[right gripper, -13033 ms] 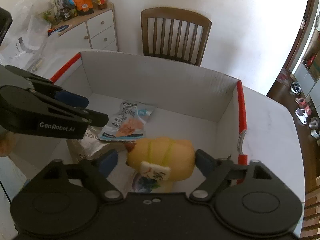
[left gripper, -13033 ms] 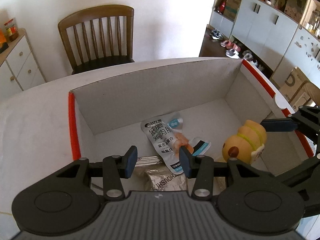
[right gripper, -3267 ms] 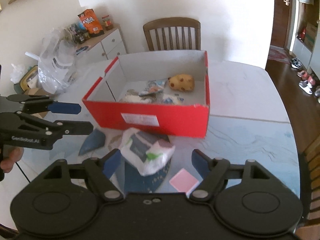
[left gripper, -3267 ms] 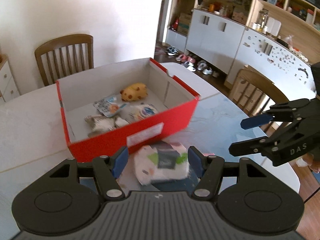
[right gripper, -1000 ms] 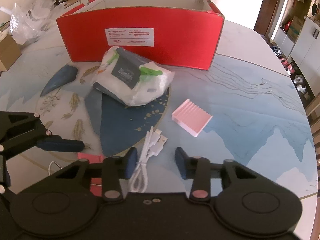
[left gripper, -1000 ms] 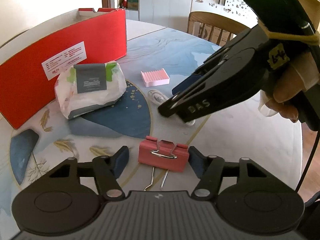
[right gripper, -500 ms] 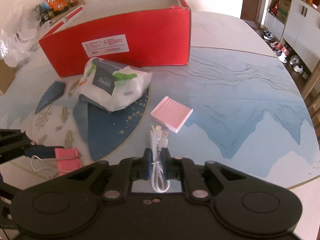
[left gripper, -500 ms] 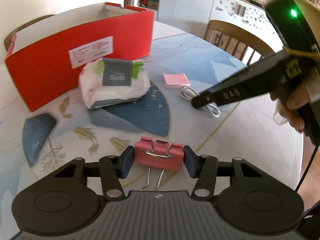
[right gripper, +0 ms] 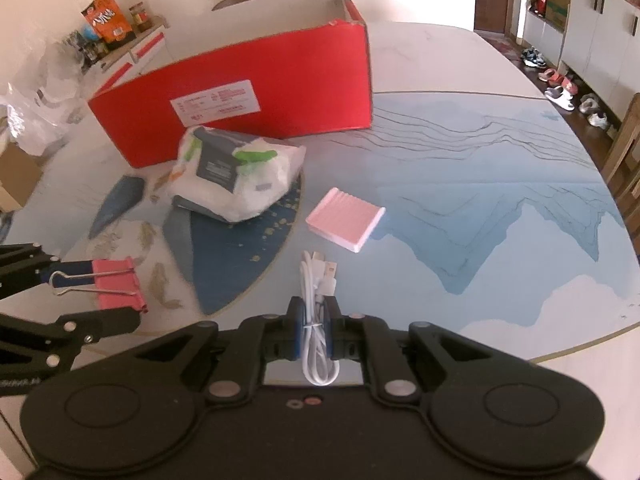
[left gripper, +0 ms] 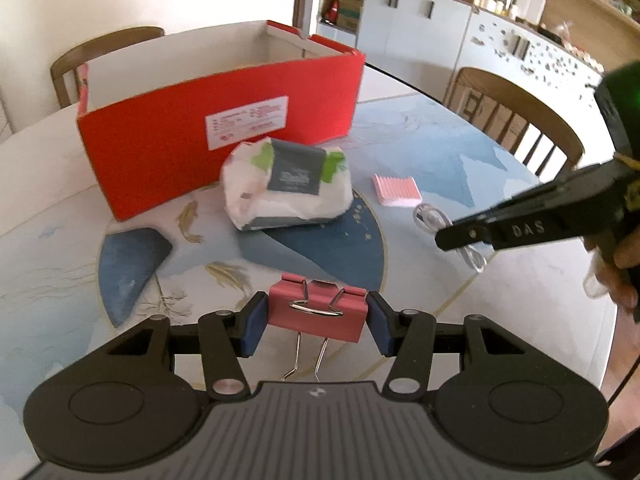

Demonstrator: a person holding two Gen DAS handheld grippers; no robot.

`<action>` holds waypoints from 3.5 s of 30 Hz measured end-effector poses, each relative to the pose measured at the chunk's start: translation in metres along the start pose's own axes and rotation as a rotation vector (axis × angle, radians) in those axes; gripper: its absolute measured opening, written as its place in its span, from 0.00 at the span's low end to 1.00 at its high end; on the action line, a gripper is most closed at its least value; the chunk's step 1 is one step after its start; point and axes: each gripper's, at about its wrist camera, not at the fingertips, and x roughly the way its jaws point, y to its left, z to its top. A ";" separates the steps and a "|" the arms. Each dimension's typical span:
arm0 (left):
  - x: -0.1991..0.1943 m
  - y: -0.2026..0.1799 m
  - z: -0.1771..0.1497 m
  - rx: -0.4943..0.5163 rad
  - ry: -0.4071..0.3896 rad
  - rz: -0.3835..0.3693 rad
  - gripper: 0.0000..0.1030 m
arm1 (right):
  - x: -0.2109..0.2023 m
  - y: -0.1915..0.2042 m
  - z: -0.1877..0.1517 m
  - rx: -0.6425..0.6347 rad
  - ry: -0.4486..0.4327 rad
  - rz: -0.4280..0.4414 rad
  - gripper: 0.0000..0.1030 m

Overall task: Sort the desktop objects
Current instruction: 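Carry the binder clip with the left tool while the right tool carries the cable into the box, then open both tools to drop the binder clip and cable into the box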

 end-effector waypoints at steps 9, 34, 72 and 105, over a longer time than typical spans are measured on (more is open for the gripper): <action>-0.020 0.009 0.016 -0.050 -0.044 0.018 0.50 | -0.025 0.012 0.012 0.013 -0.050 0.061 0.10; -0.056 0.044 0.104 -0.057 -0.208 0.133 0.50 | -0.065 0.027 0.107 -0.043 -0.220 0.154 0.10; 0.049 0.092 0.201 -0.045 -0.052 0.259 0.51 | 0.044 0.022 0.225 -0.131 -0.119 0.166 0.10; 0.113 0.103 0.186 -0.033 0.156 0.240 0.50 | 0.109 0.034 0.222 -0.260 0.083 0.092 0.10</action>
